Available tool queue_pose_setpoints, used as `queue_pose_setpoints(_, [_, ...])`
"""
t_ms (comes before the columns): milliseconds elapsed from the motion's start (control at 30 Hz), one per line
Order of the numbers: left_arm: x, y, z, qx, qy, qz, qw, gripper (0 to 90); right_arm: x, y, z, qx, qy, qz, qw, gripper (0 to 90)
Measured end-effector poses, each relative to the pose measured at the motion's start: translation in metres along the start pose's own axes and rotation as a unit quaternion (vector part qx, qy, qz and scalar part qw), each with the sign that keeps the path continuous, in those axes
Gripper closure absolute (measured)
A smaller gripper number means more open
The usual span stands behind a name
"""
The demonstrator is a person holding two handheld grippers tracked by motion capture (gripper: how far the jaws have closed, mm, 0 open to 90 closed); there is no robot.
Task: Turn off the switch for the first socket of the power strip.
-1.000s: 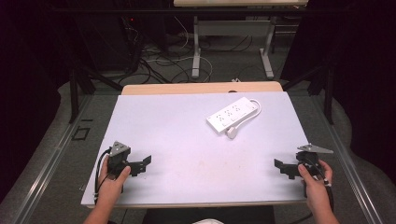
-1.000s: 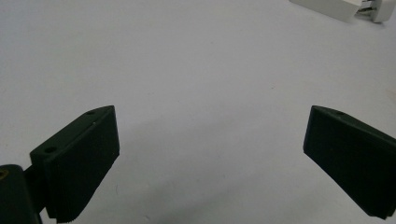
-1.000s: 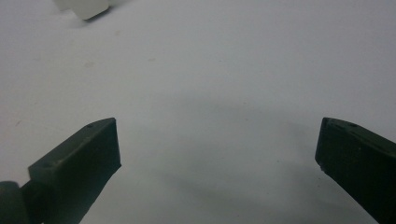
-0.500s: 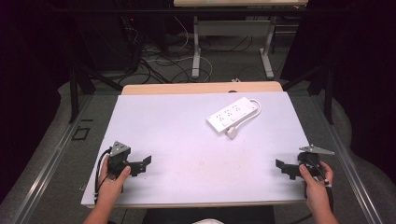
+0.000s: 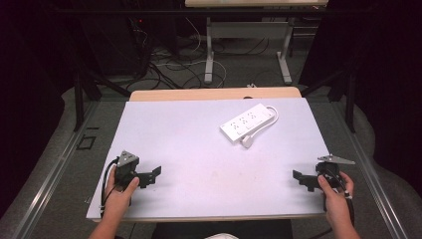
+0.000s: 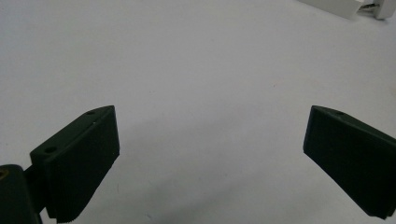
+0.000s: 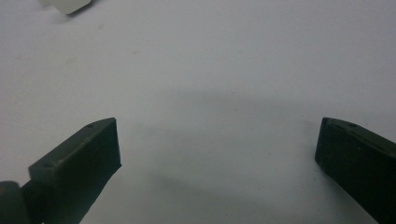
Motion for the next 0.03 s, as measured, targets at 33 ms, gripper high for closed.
queue_pose_setpoints(33, [-0.0002, 0.0006, 0.0005, 0.001, -0.002, 0.002, 1.0, 3.5, -0.0001, -0.0004, 0.0013, -0.001, -0.004, 0.0, 1.0, 0.0])
Point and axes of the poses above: each handheld gripper's, and its own axes: y roughly backward along the jaws, x roughly out of its underside, z roughly to its left, the point moved 2 cm from there along -y, roughly forward along the jaws, and after that the axes turned 6 degrees about z, right-handed, at the moved point
